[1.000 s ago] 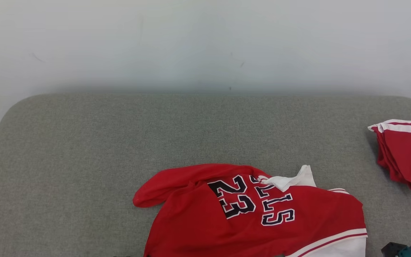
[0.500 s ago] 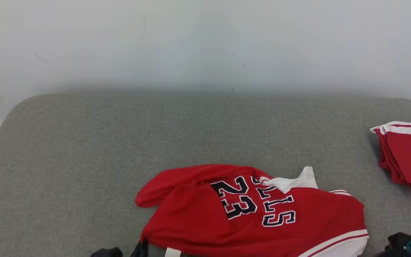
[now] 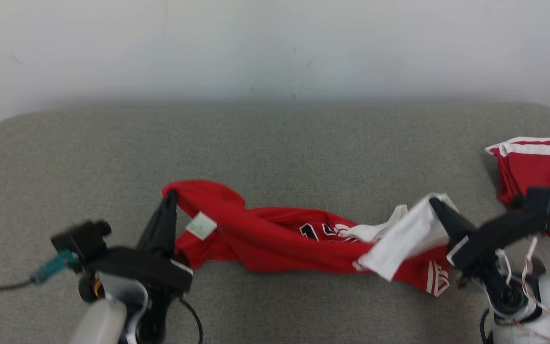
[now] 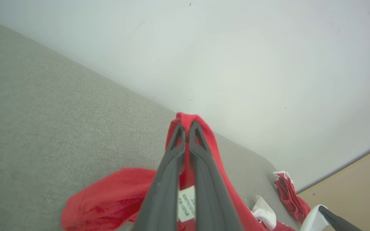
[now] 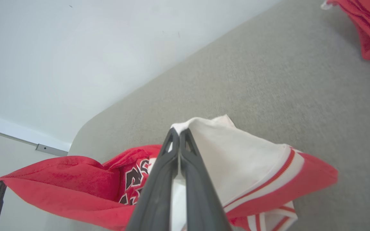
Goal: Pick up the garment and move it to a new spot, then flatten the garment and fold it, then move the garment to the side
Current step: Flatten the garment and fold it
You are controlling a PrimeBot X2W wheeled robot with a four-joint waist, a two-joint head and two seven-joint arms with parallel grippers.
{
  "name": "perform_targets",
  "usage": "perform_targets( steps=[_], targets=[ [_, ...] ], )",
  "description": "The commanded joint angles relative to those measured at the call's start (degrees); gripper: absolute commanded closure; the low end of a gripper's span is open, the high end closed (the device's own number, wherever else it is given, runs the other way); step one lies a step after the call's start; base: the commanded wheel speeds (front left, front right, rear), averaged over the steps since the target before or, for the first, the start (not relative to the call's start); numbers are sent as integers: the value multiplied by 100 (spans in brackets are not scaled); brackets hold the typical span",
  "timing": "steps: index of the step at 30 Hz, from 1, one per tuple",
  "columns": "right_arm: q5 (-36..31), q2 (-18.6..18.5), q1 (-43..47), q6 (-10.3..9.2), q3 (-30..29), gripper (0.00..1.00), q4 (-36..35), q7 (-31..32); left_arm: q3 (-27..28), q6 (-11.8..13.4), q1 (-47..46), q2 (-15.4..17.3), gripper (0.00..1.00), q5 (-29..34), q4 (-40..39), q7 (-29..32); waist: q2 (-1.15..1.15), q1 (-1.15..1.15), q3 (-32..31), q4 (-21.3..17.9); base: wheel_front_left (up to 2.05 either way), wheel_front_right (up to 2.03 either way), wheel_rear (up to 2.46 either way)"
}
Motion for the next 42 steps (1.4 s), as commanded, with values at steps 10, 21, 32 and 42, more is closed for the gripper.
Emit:
perform_targets(
  steps=[10, 21, 32, 42],
  targets=[
    [-500, -15, -3534, 14, 518, 100, 620, -387, 521, 34, -3484, 415, 100, -601, 151, 1393, -1, -1, 2537, -417, 0, 0, 0],
    [-1840, -326, -6364, 14, 547, 100, 1549, -3140, 647, -128, -6334, 752, 100, 126, 738, 733, -1, -1, 3270, -493, 0, 0, 0],
    [-2454, -504, -7217, 14, 62, 100, 868, -4819, 290, -761, -7180, 580, 100, 556, 1043, -894, -1, -1, 3087, -514, 0, 0, 0],
    [-2634, -603, -6527, 14, 660, 100, 1255, -4809, 378, -806, -6509, 672, 100, 493, 1514, -1056, -1, -1, 3007, -504, 0, 0, 0]
  ],
)
